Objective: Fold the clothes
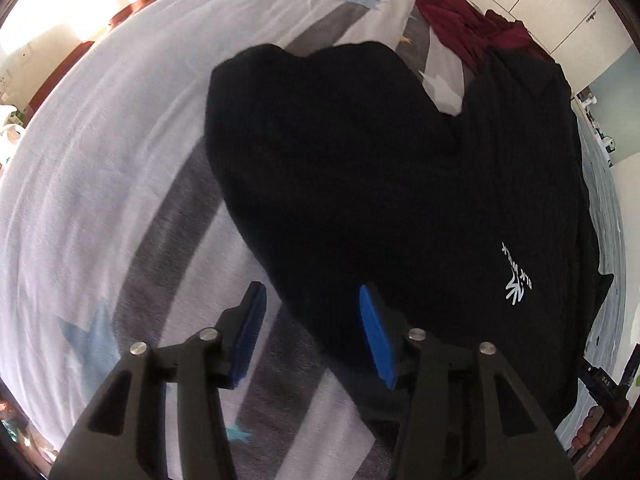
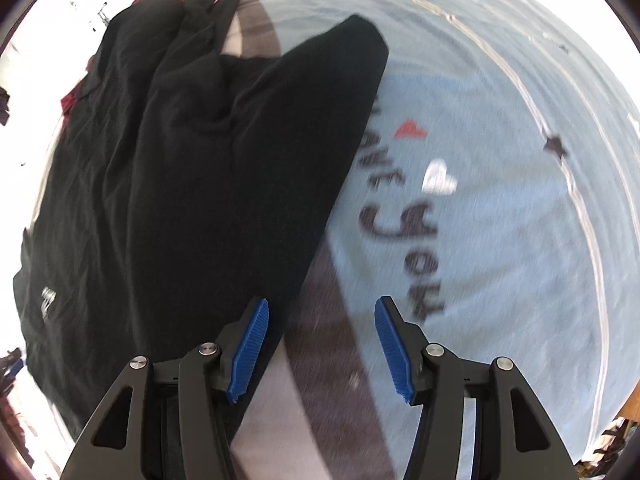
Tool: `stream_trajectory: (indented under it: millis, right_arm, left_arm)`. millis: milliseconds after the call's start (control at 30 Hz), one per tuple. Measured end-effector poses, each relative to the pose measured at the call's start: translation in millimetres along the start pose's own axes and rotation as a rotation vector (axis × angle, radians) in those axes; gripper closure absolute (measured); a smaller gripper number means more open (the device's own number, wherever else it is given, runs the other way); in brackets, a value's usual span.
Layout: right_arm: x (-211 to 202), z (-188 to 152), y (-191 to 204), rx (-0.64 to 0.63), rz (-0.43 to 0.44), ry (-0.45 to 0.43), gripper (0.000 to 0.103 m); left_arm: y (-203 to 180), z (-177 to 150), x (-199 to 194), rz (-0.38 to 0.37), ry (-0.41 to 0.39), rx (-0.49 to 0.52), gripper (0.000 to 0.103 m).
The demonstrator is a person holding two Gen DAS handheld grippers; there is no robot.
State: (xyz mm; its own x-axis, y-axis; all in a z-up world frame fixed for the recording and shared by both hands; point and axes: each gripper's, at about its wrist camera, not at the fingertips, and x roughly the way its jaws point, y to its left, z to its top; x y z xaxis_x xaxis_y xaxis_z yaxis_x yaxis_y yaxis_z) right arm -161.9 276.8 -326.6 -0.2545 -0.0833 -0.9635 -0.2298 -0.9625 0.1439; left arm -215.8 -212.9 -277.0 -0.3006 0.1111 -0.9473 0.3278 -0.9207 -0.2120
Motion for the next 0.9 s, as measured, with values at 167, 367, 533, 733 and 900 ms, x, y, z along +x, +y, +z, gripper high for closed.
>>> stream_trajectory:
  millis: [167,367,533,733,900]
  right_arm:
    - [-9.8,-40.4,4.6,0.02,0.082,0.039,0.051]
    - [-14.2,-68.5,13.8,0.083,0.161,0.06,0.051]
    - [-16.0,-62.1,27.8,0.114,0.162,0.04,0.051]
    - [-37.2,-40.1,57.8,0.086,0.191,-0.024,0.051]
    - [-73.6,-3.2,92.4,0.069,0.258,-0.114,0.051]
  left_arm:
    - [-11.2,-11.0,17.7,0.016,0.033,0.024,0.051]
    - [-41.6,-19.6,21.7,-0.061,0.091,0.152,0.056]
    - [-47.8,-6.5,19.8,-0.056,0.083,0.14,0.095]
    - [-18.7,44.3,-21.1,-0.119,-0.029,-0.009,0.096]
    - [22.8,86.3,-38.5,-0.109,-0.092,-0.092,0.096]
